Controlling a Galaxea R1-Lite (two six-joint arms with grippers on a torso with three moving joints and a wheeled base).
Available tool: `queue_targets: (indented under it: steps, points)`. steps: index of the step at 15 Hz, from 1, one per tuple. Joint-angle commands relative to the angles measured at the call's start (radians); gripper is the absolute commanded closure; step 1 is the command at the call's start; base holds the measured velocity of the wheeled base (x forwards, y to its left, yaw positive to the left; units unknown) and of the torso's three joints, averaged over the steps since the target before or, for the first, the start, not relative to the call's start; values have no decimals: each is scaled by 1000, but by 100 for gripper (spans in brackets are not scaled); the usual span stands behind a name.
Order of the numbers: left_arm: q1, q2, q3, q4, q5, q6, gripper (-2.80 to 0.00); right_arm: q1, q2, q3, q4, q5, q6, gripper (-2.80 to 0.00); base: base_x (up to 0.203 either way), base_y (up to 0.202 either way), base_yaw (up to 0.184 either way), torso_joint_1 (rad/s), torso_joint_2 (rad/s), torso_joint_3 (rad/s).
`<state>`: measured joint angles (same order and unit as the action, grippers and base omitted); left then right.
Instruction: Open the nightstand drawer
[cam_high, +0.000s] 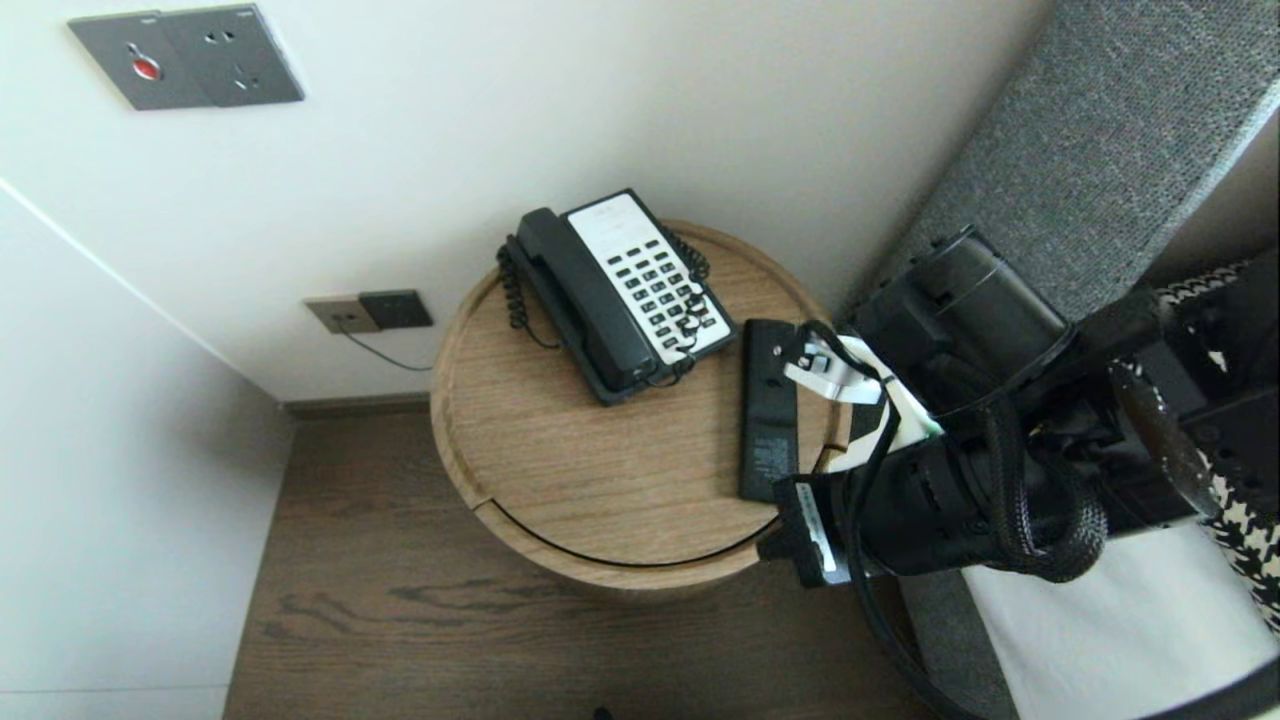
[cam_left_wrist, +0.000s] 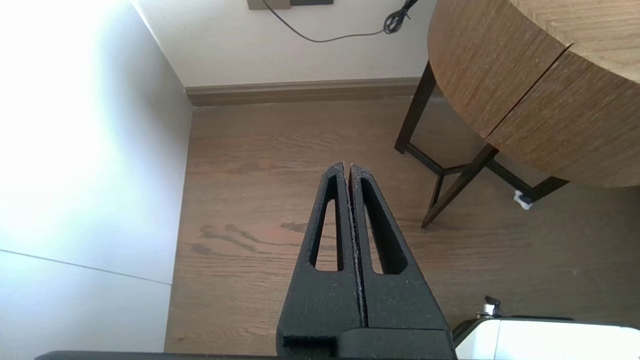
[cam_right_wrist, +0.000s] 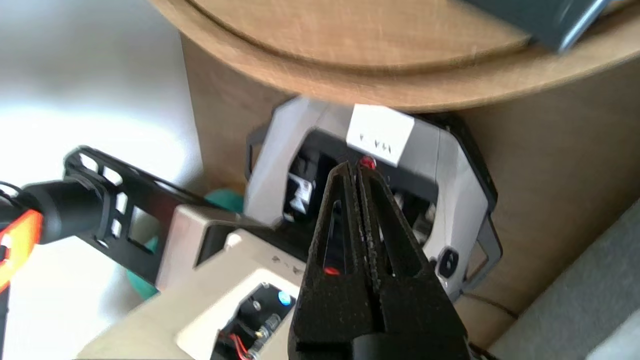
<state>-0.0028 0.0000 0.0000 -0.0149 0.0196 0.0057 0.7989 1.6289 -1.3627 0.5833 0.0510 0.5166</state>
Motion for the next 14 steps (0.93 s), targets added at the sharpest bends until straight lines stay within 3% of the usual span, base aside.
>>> queue_targets:
  steps: [1,4,14]
  points:
    - [0,0,0,0,0,0,0,6,8,55,-35,3,2,0,0,0,0,0,0,0]
    - [0,0,0,0,0,0,0,2,26,99,-140,-1,2,0,0,0,0,0,0,0]
    - [1,0,0,0,0,0,0,-32,83,114,-214,-26,3,0,0,0,0,0,0,0]
